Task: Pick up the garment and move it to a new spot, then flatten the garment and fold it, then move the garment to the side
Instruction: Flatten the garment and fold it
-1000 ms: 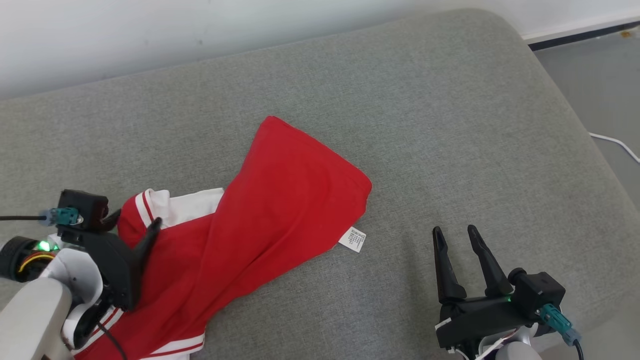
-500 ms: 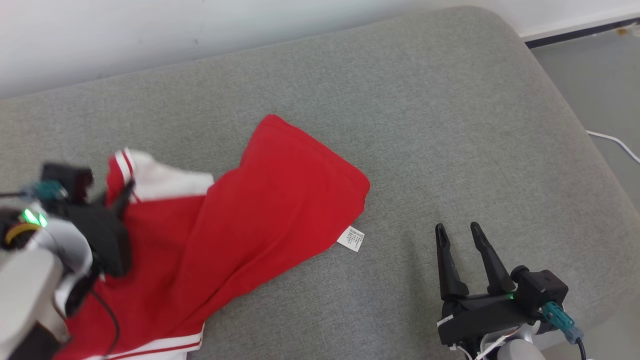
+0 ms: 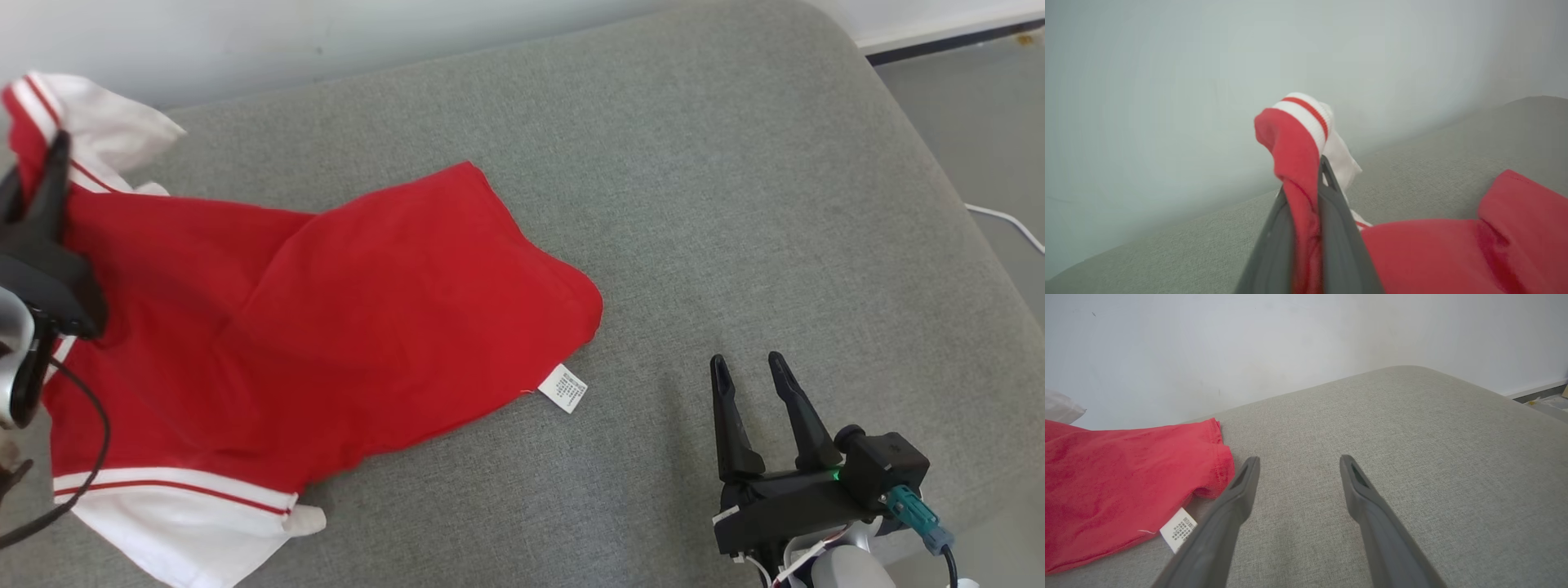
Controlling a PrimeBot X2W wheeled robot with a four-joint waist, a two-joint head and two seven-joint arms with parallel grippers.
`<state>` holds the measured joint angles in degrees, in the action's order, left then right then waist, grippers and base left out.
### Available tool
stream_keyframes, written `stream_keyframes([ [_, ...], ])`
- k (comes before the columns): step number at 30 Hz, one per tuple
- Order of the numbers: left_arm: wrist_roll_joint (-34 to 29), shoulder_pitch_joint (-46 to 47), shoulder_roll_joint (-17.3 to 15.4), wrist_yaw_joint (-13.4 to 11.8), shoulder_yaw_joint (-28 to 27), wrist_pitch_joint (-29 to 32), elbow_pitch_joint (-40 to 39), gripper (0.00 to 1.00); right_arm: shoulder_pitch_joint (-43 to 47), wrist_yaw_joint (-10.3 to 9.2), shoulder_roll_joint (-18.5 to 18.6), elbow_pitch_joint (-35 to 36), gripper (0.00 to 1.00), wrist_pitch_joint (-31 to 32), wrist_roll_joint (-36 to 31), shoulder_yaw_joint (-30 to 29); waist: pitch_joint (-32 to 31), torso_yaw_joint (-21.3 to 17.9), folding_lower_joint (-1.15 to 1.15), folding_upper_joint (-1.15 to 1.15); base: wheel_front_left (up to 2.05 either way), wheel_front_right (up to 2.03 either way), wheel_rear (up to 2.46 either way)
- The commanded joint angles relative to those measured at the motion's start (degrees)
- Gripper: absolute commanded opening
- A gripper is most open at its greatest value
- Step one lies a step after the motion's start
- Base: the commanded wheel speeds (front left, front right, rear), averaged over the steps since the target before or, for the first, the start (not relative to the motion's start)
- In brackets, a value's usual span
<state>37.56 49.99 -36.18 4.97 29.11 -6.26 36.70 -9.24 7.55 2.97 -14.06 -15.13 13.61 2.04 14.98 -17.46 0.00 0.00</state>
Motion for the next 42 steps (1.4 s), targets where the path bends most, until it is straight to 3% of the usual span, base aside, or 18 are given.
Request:
stream_keyframes([
  [1, -1.24, 0.86, 0.07, -0.37, 0.12, -2.03, 2.26, 0.00, -0.37, -0.13, -0.18, 0.19, 1.00, -0.03, -0.01, 0.17, 0.80, -0.40, 0.00, 0.00, 0.00, 0.00, 0.00],
  [2, -1.74, 1.06, 0.30, -0.24, 0.45, -2.66, 3.14, 0.00, -0.40, -0.13, -0.18, 0.27, 1.00, -0.03, 0.00, 0.25, 0.95, -0.48, 0.00, 0.00, 0.00, 0.00, 0.00],
  [3, -1.88, 1.40, 0.52, -0.15, 0.71, -3.36, 4.03, 0.13, -0.44, -0.13, -0.18, 0.32, 1.00, -0.03, 0.00, 0.27, 1.04, -0.54, 0.00, 0.00, 0.00, 0.00, 0.00],
  [4, -2.07, 1.74, 0.81, -0.15, 0.93, -3.95, 4.88, 0.86, -0.48, -0.13, -0.18, 0.31, 1.00, -0.03, -0.03, 0.25, 1.08, -0.56, 0.00, 0.00, 0.00, 0.00, 0.00],
  [5, -2.07, 1.74, 0.81, -0.15, 0.93, -3.95, 4.88, 0.86, -0.48, -0.13, -0.18, 0.31, 1.00, -0.03, -0.03, 0.25, 1.08, -0.56, 0.00, 0.00, 0.00, 0.00, 0.00],
  [6, -1.90, 1.91, 1.26, -0.02, 1.01, -4.29, 5.76, 1.00, -0.48, -0.13, -0.18, 0.26, 1.00, -0.03, -0.12, 0.16, 1.05, -0.52, 0.00, 0.00, 0.00, 0.00, 0.00],
  [12, -2.35, 1.85, 3.09, 0.99, 2.36, -6.43, 8.28, 1.00, -0.06, -0.13, -0.18, -0.31, 1.00, -0.03, -0.94, -0.41, -0.79, 0.83, 0.00, 0.00, 0.00, 0.00, 0.00],
  [18, -1.68, -0.96, 4.31, 0.79, 0.50, -8.77, 5.62, 1.00, 1.32, -0.13, -0.18, -0.41, 1.00, -0.03, -2.10, -1.17, -4.05, 3.75, 0.00, 0.00, 0.00, 0.00, 0.00],
  [24, -4.31, -9.94, 5.04, -2.13, -7.42, -8.94, -6.62, 1.00, 2.51, -0.13, -0.17, -0.25, 1.00, -0.03, -3.65, -1.95, -6.52, 7.89, 0.00, 0.00, 0.00, 0.00, 0.00],
  [31, -8.02, -21.90, 8.40, -4.35, -15.15, -8.96, -17.25, 1.00, 3.91, -0.13, -0.16, -0.70, 1.00, -0.03, -4.93, -2.51, -8.96, 11.76, 0.00, 0.00, 0.00, 0.00, 0.00],
  [42, -15.45, -37.27, 15.24, -4.47, -23.35, -8.97, -27.97, 1.00, 5.42, -0.13, -0.16, -0.65, 1.00, -0.03, -5.75, -2.62, -11.14, 15.59, 0.00, 0.00, 0.00, 0.00, 0.00],
])
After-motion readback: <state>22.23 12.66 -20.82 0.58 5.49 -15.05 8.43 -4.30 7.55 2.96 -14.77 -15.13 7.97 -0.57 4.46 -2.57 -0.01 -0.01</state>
